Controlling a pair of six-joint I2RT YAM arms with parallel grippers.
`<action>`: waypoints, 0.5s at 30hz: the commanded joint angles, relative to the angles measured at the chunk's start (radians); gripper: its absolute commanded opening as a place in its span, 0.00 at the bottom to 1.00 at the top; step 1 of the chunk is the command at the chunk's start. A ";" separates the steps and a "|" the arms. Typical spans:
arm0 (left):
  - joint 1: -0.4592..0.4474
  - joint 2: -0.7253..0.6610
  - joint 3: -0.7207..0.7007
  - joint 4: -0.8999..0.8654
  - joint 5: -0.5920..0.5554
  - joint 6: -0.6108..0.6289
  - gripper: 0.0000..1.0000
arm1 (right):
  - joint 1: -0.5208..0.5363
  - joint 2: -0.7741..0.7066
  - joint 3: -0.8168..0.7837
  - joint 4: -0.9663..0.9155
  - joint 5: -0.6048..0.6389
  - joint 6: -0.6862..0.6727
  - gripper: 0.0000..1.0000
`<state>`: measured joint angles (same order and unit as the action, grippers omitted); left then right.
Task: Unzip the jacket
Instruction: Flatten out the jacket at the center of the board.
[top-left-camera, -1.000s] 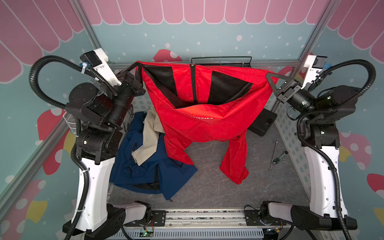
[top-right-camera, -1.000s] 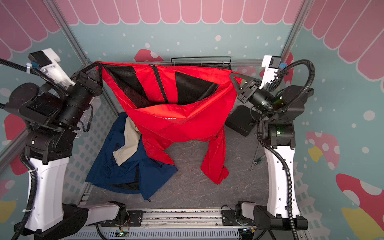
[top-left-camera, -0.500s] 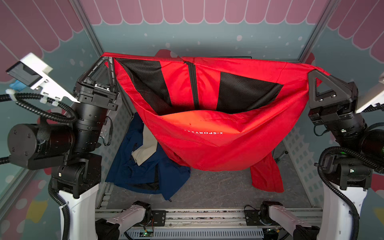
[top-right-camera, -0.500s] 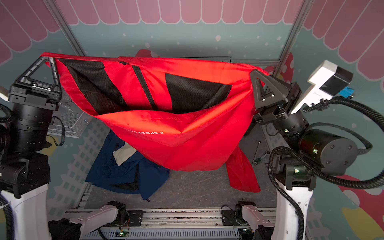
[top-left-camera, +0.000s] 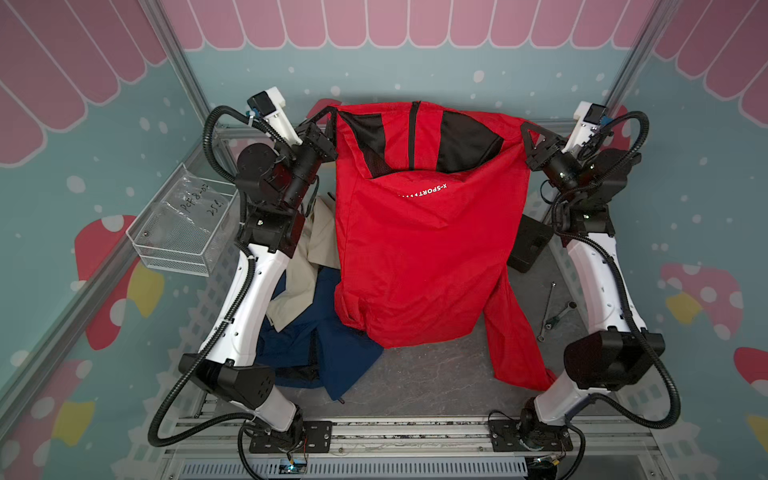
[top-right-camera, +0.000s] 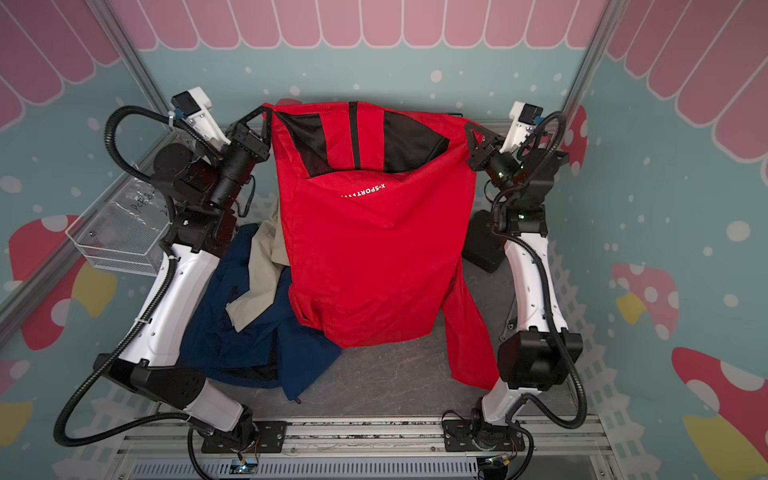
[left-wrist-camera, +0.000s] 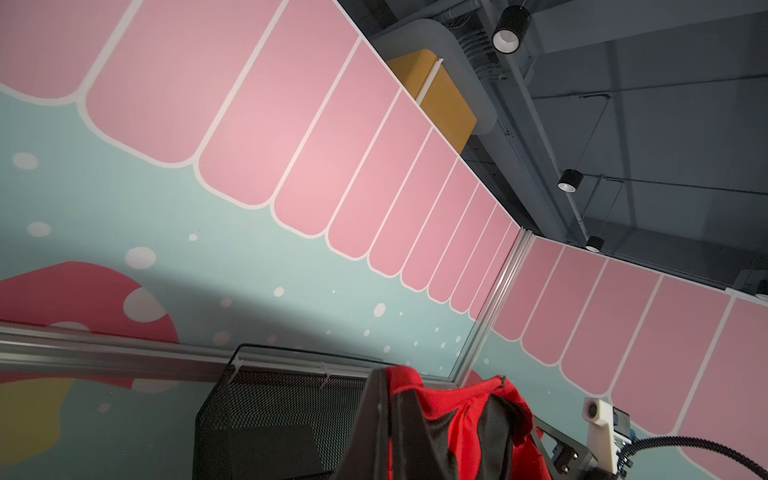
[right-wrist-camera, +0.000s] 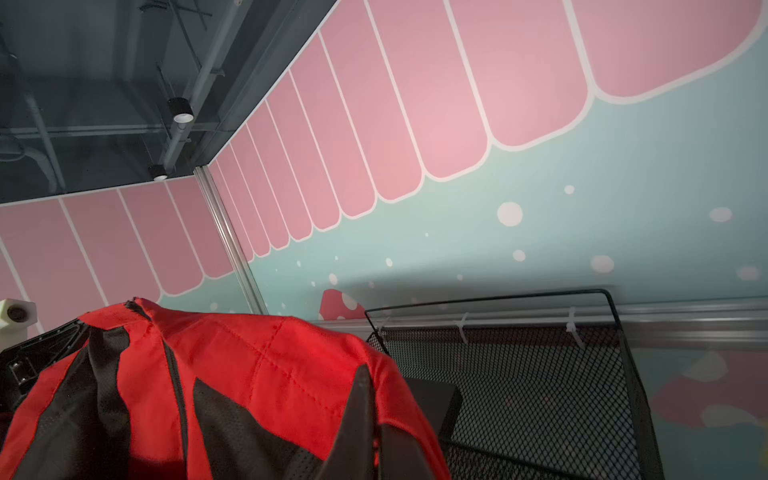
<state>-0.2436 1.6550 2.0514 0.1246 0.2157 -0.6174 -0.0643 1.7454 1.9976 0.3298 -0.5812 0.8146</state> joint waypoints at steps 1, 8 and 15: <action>-0.022 -0.018 0.204 0.165 0.027 0.015 0.00 | -0.010 -0.063 0.212 0.137 0.044 -0.032 0.00; -0.034 -0.047 0.234 0.017 0.003 0.051 0.00 | -0.012 -0.225 -0.018 0.057 0.089 -0.183 0.00; -0.020 -0.398 -0.893 0.293 0.037 -0.003 0.00 | -0.017 -0.544 -1.107 0.226 0.126 -0.349 0.00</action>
<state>-0.2802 1.2575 1.4746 0.3592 0.2516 -0.5827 -0.0704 1.1633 1.1961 0.5709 -0.4976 0.5526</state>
